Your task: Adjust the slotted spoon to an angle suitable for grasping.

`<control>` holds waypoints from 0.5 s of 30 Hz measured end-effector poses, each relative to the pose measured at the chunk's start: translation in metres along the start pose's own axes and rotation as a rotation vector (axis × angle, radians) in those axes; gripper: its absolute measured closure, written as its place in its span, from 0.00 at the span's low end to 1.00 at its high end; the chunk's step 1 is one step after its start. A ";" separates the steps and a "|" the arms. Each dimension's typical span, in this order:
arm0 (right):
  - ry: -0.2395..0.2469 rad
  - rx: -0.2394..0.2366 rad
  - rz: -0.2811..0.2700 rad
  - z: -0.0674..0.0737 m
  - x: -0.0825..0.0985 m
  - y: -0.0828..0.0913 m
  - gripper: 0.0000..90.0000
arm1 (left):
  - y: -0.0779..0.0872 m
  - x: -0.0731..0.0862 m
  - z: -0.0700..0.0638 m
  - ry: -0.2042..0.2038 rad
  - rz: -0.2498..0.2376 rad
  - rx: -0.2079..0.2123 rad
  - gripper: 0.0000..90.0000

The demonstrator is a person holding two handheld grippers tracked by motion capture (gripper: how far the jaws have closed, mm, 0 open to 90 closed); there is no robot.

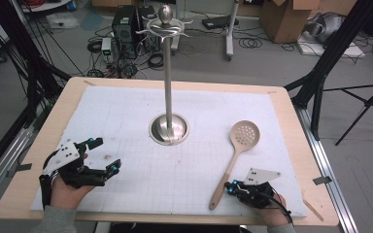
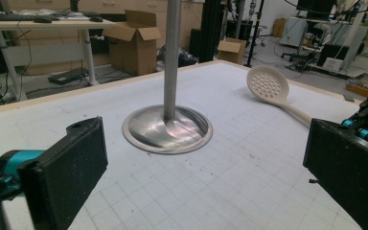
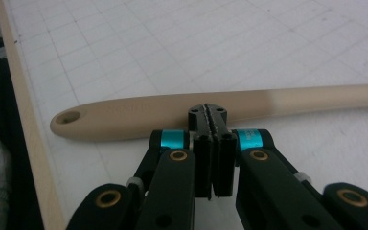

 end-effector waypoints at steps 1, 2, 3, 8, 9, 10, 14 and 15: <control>0.000 0.000 0.000 0.000 0.000 0.000 0.99 | 0.000 0.000 0.000 0.000 0.000 0.000 0.02; 0.006 0.001 0.000 0.001 -0.002 -0.003 0.99 | 0.001 0.000 0.000 0.001 -0.006 -0.002 0.02; 0.009 -0.002 -0.001 0.002 -0.005 -0.006 0.99 | 0.002 0.000 0.000 -0.001 -0.002 -0.003 0.02; 0.033 -0.008 -0.002 0.006 -0.019 -0.023 1.00 | 0.007 -0.003 -0.002 -0.021 -0.019 -0.003 0.02; 0.033 -0.008 -0.002 0.006 -0.019 -0.023 1.00 | 0.008 -0.004 -0.003 -0.024 -0.022 -0.004 0.02; 0.028 -0.007 -0.003 0.006 -0.022 -0.026 0.99 | 0.009 -0.004 -0.003 -0.028 -0.025 -0.006 0.02; 0.022 0.002 -0.003 0.008 -0.030 -0.037 0.99 | 0.012 -0.002 -0.001 -0.018 -0.021 -0.018 0.02; 0.017 -0.001 -0.005 0.008 -0.033 -0.041 0.99 | 0.013 -0.002 -0.001 -0.015 -0.021 -0.019 0.02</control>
Point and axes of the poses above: each handheld gripper's, and its own axes: y roughly backward along the jaws, x roughly out of its underside, z roughly to its left, the point moved 8 cm from there along -y, roughly forward along the jaws, and after that the axes turned 14 degrees about x, right-handed, at the moved point
